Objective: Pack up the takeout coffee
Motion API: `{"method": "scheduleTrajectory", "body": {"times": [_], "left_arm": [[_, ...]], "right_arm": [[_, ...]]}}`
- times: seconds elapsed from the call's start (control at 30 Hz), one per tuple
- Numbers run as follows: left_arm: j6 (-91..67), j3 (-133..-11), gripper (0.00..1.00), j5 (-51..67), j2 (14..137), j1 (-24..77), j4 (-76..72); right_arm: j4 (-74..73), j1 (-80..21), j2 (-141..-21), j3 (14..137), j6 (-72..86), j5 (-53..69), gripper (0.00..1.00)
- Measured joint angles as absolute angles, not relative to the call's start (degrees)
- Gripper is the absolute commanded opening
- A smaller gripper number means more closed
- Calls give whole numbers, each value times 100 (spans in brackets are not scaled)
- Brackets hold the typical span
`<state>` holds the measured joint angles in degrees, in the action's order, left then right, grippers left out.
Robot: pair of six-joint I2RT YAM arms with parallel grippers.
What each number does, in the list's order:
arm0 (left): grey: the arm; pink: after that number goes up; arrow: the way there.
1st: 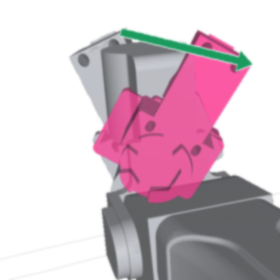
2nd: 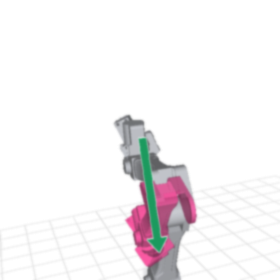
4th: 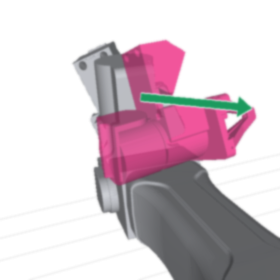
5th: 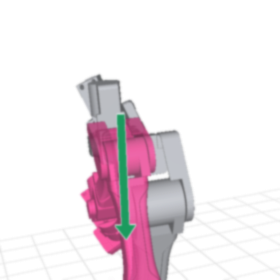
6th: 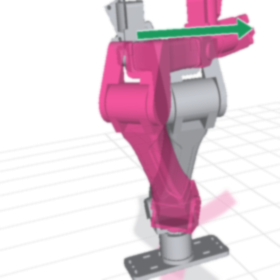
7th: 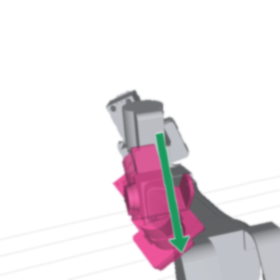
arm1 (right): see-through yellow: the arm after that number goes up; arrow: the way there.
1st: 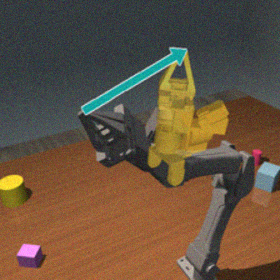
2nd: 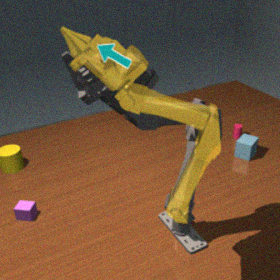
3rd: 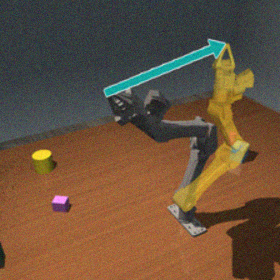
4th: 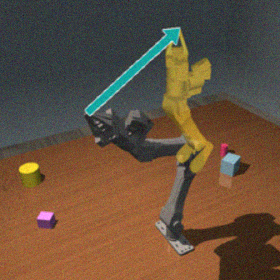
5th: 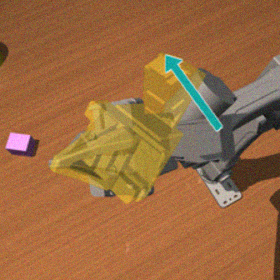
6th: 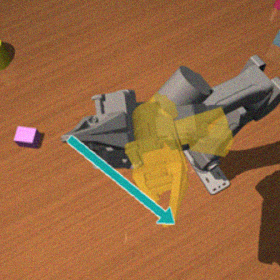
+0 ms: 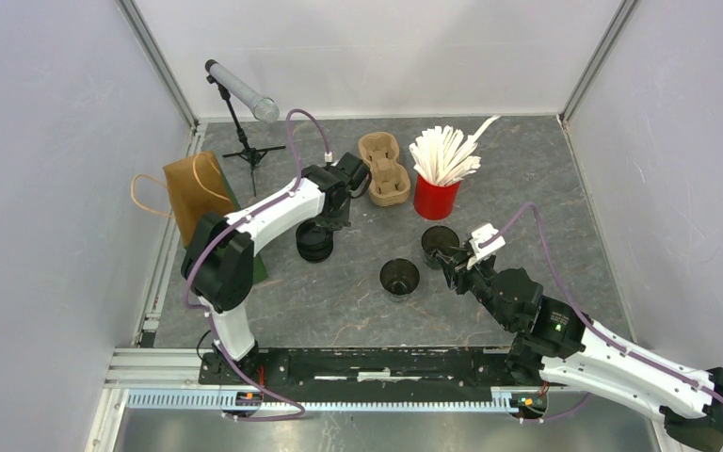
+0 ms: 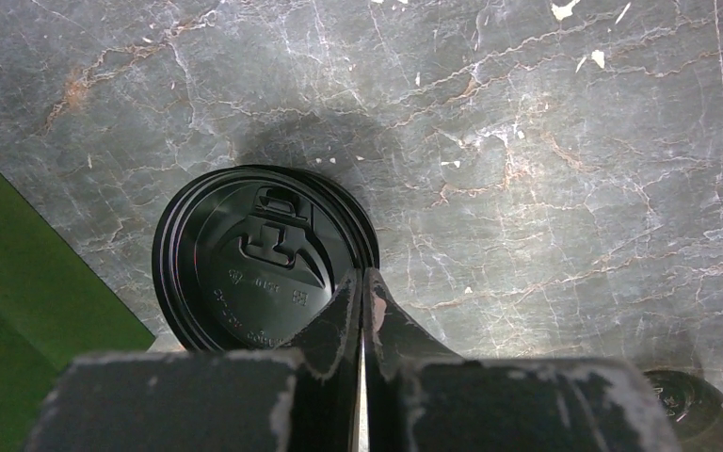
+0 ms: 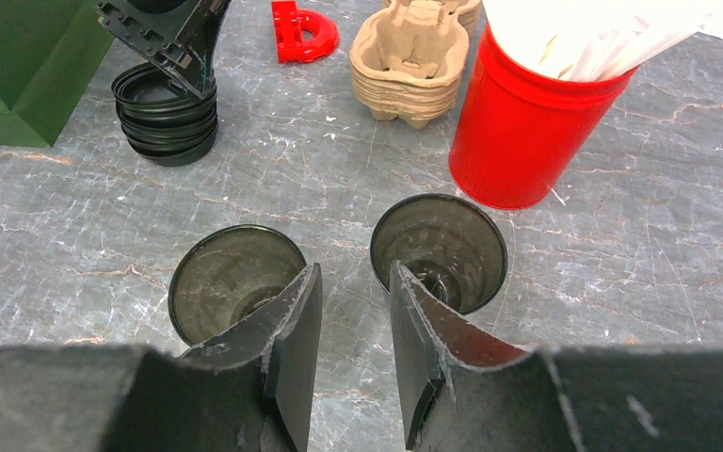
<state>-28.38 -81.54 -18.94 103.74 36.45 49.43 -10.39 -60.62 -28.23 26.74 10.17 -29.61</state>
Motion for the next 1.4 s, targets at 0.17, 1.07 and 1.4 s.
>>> {"method": "scheduleTrajectory", "body": {"times": [0.17, 1.07, 1.4], "left_arm": [[-2840, -8154, 4, -1828, 10374, 3645, 4954], [-2836, -8215, 26, -1942, 10335, 3645, 4965], [-2834, -8215, 25, -1997, 10357, 3642, 4960]], "right_arm": [[-1039, -6062, -2823, 2674, 1017, -2961, 39], [-1039, -6062, -2773, 2633, 1017, -2958, 39], [-1039, -6062, -2773, 2633, 1017, -2958, 39]]}}
